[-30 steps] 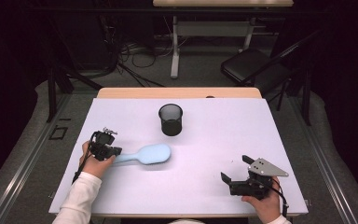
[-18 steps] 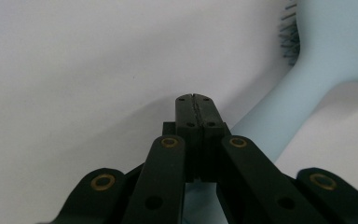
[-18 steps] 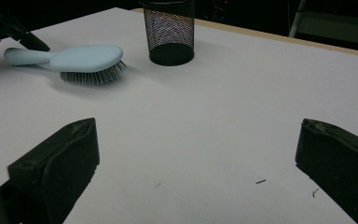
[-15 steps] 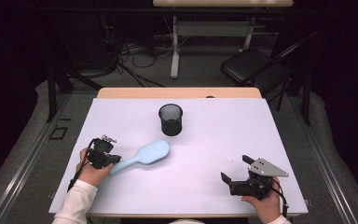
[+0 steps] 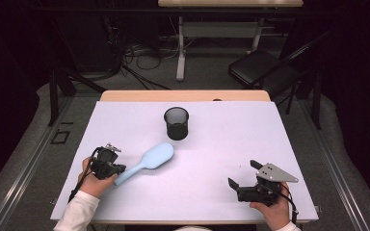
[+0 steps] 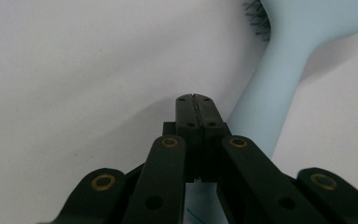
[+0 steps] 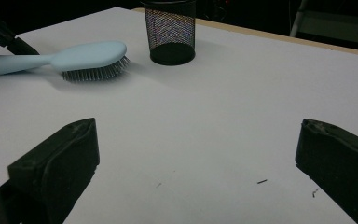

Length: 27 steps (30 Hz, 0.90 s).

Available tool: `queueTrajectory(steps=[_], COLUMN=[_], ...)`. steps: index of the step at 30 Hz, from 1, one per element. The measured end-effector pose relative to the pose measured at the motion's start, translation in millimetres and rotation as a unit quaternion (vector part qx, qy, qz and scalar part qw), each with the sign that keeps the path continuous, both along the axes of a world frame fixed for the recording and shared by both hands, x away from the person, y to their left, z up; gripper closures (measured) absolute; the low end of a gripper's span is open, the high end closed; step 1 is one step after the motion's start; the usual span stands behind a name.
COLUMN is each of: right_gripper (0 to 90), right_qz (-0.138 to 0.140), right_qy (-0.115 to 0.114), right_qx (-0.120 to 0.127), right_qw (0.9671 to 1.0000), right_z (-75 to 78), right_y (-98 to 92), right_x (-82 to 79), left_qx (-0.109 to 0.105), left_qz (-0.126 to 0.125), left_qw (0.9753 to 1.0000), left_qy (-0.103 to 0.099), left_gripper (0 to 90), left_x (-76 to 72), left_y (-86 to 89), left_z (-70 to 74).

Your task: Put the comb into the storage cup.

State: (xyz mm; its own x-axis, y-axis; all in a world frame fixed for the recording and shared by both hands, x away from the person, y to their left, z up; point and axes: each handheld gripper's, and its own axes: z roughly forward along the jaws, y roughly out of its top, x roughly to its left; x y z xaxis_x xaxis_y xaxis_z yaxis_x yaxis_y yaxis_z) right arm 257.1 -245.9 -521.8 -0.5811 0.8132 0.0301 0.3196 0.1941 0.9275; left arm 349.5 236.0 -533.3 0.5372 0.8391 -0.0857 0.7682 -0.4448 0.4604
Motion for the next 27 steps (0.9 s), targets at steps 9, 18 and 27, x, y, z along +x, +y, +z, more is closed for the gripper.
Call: queueTrajectory(steps=[9, 18, 27], right_gripper=[0.0, 0.0, 0.0], right_qz=[0.001, 0.001, 0.002], right_qy=[0.000, 0.000, 0.002], right_qx=[0.001, 0.001, 0.000], right_qw=[1.0000, 1.0000, 1.0000], right_z=[-0.3, -0.3, -0.5], right_y=[0.3, 0.3, 0.5], right_x=[0.3, 0.5, 0.4], left_qx=[0.004, -0.001, -0.002], left_qz=[-0.012, -0.015, -0.013], left_qw=[0.9999, 0.9999, 0.9999], left_qy=[0.001, 0.002, 0.001], left_gripper=[90.0, 90.0, 88.7], left_x=[-4.7, -6.0, -4.6], left_y=[-3.5, -4.4, -3.8], left_z=[1.1, 1.0, -0.5])
